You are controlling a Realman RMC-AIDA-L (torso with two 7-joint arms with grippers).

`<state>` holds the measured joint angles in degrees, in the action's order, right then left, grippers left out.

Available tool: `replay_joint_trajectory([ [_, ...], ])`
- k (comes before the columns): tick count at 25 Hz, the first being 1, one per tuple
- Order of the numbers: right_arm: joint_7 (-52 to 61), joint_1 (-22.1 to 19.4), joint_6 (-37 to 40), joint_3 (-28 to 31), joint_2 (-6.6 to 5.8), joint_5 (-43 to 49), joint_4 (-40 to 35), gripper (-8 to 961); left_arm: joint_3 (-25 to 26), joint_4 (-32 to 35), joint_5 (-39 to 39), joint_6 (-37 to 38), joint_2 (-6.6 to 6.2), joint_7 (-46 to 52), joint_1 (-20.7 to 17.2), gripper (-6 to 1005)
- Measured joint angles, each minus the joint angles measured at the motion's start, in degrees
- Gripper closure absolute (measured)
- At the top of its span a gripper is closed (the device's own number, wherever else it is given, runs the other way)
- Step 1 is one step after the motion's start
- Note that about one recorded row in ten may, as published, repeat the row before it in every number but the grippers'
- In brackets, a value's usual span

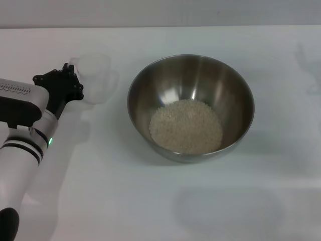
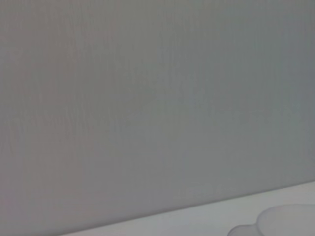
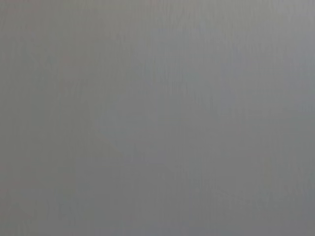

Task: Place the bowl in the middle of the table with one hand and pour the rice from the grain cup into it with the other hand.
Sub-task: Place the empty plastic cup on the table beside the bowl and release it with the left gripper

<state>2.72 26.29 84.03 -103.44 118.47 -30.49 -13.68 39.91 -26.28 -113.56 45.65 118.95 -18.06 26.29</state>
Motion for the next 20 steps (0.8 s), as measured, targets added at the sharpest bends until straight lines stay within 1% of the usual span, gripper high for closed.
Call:
replay_joint_trajectory([
  [4,0.0,0.0,0.0,0.0,0.00,0.0,0.0,191,0.0,0.1,-0.2,-1.0,-0.09,1.9,0.1,973],
  [7,0.0,-0.1,0.0,0.0,0.00,0.0,0.1,191,-0.1,0.3,-0.6,-1.0,-0.41,4.0,0.0,973],
  [11,0.0,-0.1,0.0,0.0,0.00,0.0,0.1,191,-0.1,0.4,-1.7,-0.7,-0.66,4.5,-0.6,771],
  [18,0.0,0.0,0.0,0.0,-0.03,0.0,0.2,191,0.0,0.2,-2.9,-0.4,-0.70,4.5,-1.8,740],
  [20,0.0,0.0,-0.2,0.0,-0.13,-0.2,0.2,191,-0.1,-0.4,-2.9,0.6,-0.74,4.7,-2.8,740],
])
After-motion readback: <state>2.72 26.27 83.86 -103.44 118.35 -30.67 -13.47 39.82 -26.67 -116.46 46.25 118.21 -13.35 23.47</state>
